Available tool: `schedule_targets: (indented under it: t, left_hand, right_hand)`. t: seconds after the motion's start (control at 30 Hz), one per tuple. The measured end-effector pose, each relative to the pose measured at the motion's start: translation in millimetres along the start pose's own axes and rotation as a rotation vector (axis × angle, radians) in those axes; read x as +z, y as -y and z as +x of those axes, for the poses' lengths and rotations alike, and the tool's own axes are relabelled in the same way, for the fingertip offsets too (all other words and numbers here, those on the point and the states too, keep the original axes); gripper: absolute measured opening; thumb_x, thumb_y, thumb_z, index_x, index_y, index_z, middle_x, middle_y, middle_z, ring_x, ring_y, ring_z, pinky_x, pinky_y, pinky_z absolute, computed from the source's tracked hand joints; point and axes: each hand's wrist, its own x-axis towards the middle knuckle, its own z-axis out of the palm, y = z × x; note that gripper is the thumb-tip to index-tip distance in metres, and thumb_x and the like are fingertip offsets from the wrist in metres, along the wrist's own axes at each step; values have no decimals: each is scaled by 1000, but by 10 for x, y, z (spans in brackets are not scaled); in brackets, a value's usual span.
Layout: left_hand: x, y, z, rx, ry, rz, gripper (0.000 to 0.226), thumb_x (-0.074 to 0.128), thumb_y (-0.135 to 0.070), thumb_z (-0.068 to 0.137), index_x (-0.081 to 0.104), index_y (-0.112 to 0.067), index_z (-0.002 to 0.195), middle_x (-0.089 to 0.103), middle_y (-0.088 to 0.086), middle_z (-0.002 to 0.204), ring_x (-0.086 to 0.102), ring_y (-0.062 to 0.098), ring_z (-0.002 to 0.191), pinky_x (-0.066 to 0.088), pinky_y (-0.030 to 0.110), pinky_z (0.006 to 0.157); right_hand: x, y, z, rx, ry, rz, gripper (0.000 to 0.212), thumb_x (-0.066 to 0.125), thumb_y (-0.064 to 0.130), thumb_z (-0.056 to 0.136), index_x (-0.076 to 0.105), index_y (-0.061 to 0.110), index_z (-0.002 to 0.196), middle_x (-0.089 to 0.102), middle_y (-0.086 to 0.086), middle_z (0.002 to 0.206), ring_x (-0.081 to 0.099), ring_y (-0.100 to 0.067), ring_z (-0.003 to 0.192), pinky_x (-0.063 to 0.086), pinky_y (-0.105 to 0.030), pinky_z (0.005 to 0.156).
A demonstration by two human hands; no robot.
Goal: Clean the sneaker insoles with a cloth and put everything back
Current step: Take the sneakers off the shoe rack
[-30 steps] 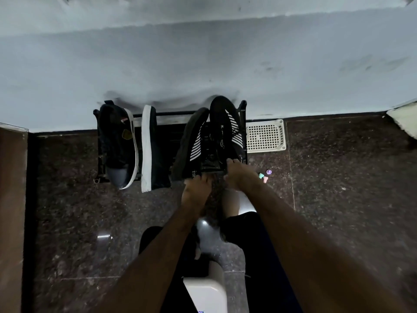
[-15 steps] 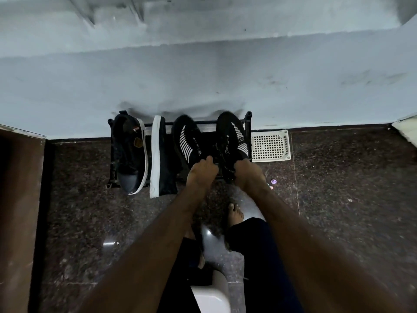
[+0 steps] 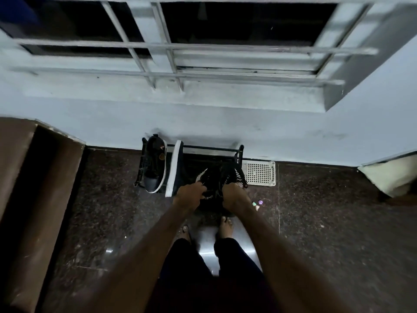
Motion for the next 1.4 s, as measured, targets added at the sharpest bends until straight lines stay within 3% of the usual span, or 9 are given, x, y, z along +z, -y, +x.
schedule_targets:
  t: [0.3, 0.4, 0.63, 0.77, 0.83, 0.9, 1.03, 1.13, 1.4]
  left_hand:
    - [197, 319, -712, -132, -86, -298, 32, 55, -1, 90, 65, -5, 120, 57, 18, 122, 58, 36, 107, 43, 38, 84]
    - [252, 486, -964, -249, -30, -340, 28, 58, -7, 90, 59, -6, 118, 54, 15, 124, 54, 33, 113, 42, 38, 89]
    - [403, 870, -1594, -404, -30, -419, 47, 70, -16, 85, 55, -6, 129, 50, 14, 137, 51, 33, 123, 41, 35, 96]
    - [616, 1111, -1800, -463, 27, -416, 39, 66, -19, 88, 58, -14, 126, 58, 9, 129, 56, 28, 120, 44, 34, 94]
    - [651, 1250, -1879, -456, 41, -404, 42, 65, -23, 90, 56, -14, 130, 55, 8, 133, 54, 27, 123, 42, 33, 97]
    - [682, 1472, -1961, -435, 41, -396, 42, 63, -25, 91, 55, -14, 131, 55, 9, 134, 53, 28, 124, 42, 34, 96]
    - [735, 2069, -2152, -381, 41, -407, 36, 62, -27, 91, 59, -16, 125, 59, 9, 129, 56, 30, 121, 45, 35, 94]
    - [740, 2563, -2305, -390, 22, -401, 39, 59, -24, 94, 55, -17, 132, 55, 7, 136, 53, 29, 125, 42, 34, 97]
    - [1019, 3213, -2364, -374, 9, -439, 28, 59, -18, 92, 55, -8, 118, 50, 12, 125, 57, 34, 109, 44, 41, 84]
  right_hand:
    - [98, 597, -188, -151, 90, -112, 28, 56, 11, 88, 61, 0, 113, 64, -20, 115, 63, -38, 108, 53, -42, 88]
    - [148, 863, -119, -212, 161, -155, 29, 57, 13, 86, 62, -2, 110, 63, -22, 114, 63, -40, 107, 54, -42, 87]
    - [481, 1575, -107, -312, 364, -300, 27, 61, 16, 86, 63, -2, 107, 68, -21, 110, 68, -36, 100, 57, -42, 84]
    - [646, 1939, -38, -259, 502, -313, 13, 64, 6, 88, 59, -1, 98, 66, -17, 82, 73, -33, 80, 61, -44, 73]
    - [763, 2078, 47, -222, 542, -316, 24, 66, 7, 88, 58, -3, 109, 65, -15, 72, 74, -30, 77, 61, -45, 75]
    - [856, 2268, 86, -196, 550, -299, 36, 67, 7, 88, 55, -4, 120, 70, -18, 87, 73, -31, 81, 61, -45, 78]
    - [1034, 2712, 143, -213, 488, -354, 34, 66, 11, 89, 60, -1, 120, 69, -18, 112, 69, -31, 99, 55, -34, 76]
    - [1227, 3085, 230, -209, 471, -386, 40, 64, 14, 90, 58, 2, 128, 63, -17, 124, 63, -32, 112, 51, -36, 87]
    - [1704, 3680, 568, -240, 403, -403, 40, 58, 17, 89, 58, 3, 126, 57, -21, 130, 55, -35, 121, 45, -35, 96]
